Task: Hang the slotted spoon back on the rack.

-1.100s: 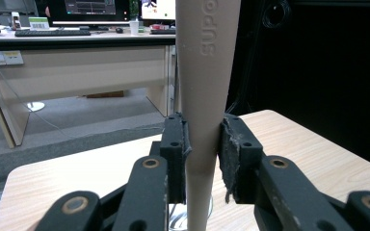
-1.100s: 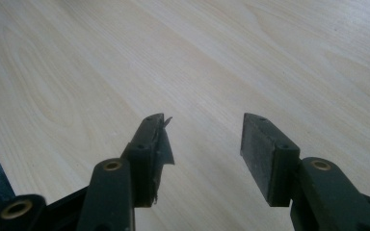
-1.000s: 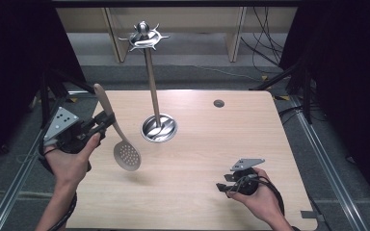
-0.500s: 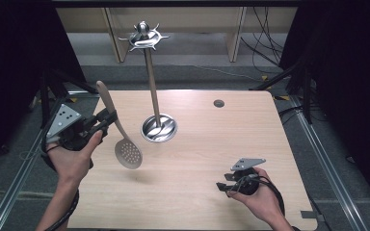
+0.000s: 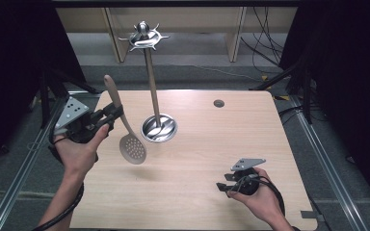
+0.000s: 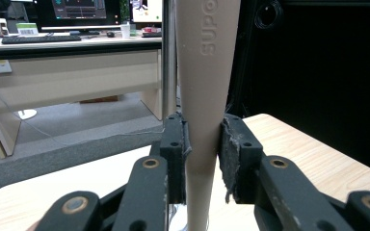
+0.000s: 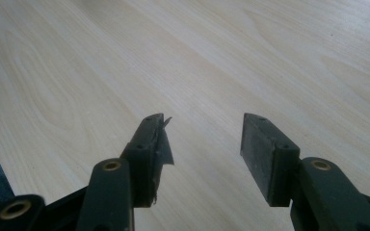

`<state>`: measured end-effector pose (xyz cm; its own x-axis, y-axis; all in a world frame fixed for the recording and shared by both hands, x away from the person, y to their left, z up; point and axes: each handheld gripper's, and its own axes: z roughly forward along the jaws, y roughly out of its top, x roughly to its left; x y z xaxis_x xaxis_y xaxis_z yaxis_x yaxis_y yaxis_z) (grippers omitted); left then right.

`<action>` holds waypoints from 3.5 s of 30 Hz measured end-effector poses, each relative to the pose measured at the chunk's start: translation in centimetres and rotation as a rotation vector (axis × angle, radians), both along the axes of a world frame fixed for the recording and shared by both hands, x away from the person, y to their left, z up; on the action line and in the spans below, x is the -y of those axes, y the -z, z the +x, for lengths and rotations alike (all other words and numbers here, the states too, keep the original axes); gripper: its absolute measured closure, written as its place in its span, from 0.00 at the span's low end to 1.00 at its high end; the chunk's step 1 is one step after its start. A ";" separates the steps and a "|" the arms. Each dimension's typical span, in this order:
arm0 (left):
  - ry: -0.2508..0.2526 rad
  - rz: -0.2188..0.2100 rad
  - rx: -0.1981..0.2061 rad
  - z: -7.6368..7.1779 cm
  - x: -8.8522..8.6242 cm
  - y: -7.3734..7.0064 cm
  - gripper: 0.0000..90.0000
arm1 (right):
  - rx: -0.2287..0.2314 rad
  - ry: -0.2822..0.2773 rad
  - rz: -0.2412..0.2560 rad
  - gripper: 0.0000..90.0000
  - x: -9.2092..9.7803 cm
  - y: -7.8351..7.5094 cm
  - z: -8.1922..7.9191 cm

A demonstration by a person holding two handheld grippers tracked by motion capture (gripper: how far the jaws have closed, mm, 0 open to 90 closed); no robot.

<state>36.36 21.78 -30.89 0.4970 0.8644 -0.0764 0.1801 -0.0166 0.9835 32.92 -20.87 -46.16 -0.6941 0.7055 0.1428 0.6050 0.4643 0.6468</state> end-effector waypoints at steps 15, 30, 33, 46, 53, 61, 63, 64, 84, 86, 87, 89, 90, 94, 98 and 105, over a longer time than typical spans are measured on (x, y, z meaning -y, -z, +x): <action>0.019 0.015 -0.001 2.5 1.1 -1.6 0.80 | 0.003 -0.002 0.001 0.57 0.0 0.0 0.0; 0.025 0.033 -0.004 3.9 1.5 -2.5 0.80 | 0.000 -0.003 0.002 0.57 0.0 0.0 0.1; 0.026 0.030 -0.008 4.2 1.6 -2.6 0.80 | 0.000 -0.003 0.003 0.57 0.0 0.0 0.0; 0.034 0.034 -0.013 5.3 2.2 -3.2 0.80 | -0.004 -0.004 0.005 0.57 0.0 0.1 0.0; 0.032 0.046 -0.013 6.3 2.6 -3.3 0.80 | -0.004 -0.005 0.005 0.57 0.0 0.0 0.0; 0.013 0.035 -0.054 7.6 2.6 -3.0 0.80 | -0.003 -0.002 0.004 0.57 0.1 0.0 0.0; 0.007 0.040 -0.061 7.9 2.5 -3.0 0.80 | -0.005 -0.003 0.005 0.57 0.0 0.0 0.0; 0.007 0.040 -0.061 7.9 2.5 -3.0 0.80 | -0.002 -0.003 0.004 0.57 0.1 0.0 0.0; 0.005 0.066 -0.100 9.3 2.7 -3.0 0.80 | 0.001 -0.007 0.003 0.57 0.0 0.0 0.0; 0.009 0.064 -0.106 9.5 2.7 -2.9 0.80 | -0.001 -0.008 0.004 0.57 0.0 0.0 0.0; 0.010 0.067 -0.108 9.6 2.8 -2.8 0.80 | 0.000 -0.009 0.003 0.57 0.0 0.0 0.0; 0.012 0.068 -0.108 9.7 2.8 -2.8 0.80 | -0.001 -0.010 0.003 0.57 0.0 0.0 0.0; 0.017 0.066 -0.110 9.7 2.9 -2.6 0.80 | -0.002 -0.008 0.002 0.57 0.0 0.0 0.0; 0.031 0.052 -0.097 9.7 2.8 -2.4 0.79 | -0.008 -0.009 0.003 0.57 0.0 0.0 -0.1; 0.030 0.034 -0.070 9.2 2.5 -2.4 0.68 | -0.009 -0.010 0.005 0.57 0.0 0.0 -0.1; 0.016 0.064 -0.018 5.2 0.3 0.6 0.53 | -0.008 -0.006 0.002 0.57 0.0 0.0 -0.2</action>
<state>41.56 21.50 -31.46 0.5096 0.8599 -0.0302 0.1972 -0.0825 0.9769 32.75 -20.89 -46.19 -0.6973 0.7009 0.1499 0.6074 0.4668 0.6428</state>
